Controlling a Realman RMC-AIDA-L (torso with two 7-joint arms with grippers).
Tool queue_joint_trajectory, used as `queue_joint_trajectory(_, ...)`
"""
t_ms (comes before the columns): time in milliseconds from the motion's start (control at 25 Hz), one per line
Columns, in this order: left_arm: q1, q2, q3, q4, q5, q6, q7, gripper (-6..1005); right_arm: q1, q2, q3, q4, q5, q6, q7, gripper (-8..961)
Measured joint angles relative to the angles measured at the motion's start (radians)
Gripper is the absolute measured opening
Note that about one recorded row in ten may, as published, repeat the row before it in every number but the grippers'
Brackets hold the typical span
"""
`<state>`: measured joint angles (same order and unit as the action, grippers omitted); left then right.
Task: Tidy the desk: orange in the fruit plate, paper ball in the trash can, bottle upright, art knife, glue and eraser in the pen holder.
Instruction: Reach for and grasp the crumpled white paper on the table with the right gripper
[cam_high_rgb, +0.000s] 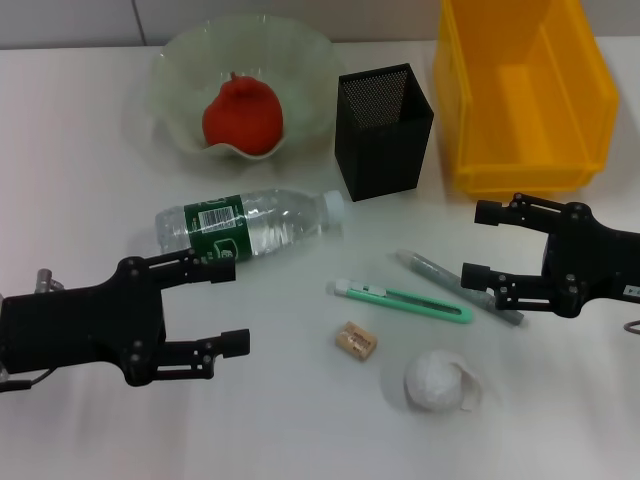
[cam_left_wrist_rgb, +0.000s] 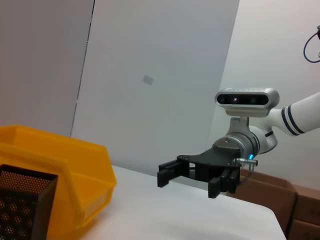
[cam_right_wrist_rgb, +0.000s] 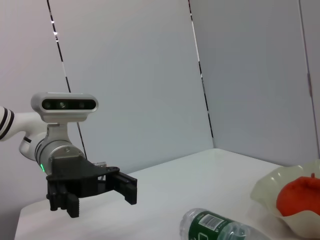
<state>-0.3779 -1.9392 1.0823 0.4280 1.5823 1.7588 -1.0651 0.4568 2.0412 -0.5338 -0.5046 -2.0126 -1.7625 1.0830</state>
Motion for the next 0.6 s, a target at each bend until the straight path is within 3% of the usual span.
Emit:
queue_joint_trajectory(200,-0.003,-0.001,0.001,0.000,0.032,0.007,-0.015,815,0.004,-0.002,0.000,-0.015,0.000,-0.022,0.034,828)
queue_joint_trajectory(320,-0.007,-0.002,-0.002,0.000,0.052,0.014,-0.035,815,0.017,-0.015,0.000,-0.069,-0.005,-0.108,0.110,828)
queue_joint_trajectory(480,-0.007,-0.005,0.001,0.002,0.053,0.018,-0.034,814,0.059,-0.024,-0.012,-0.206,-0.069,-0.213,0.266,828)
queue_joint_trajectory(600,-0.007,-0.008,0.001,0.001,0.054,0.019,-0.028,814,0.120,-0.028,-0.090,-0.337,-0.139,-0.266,0.412,827)
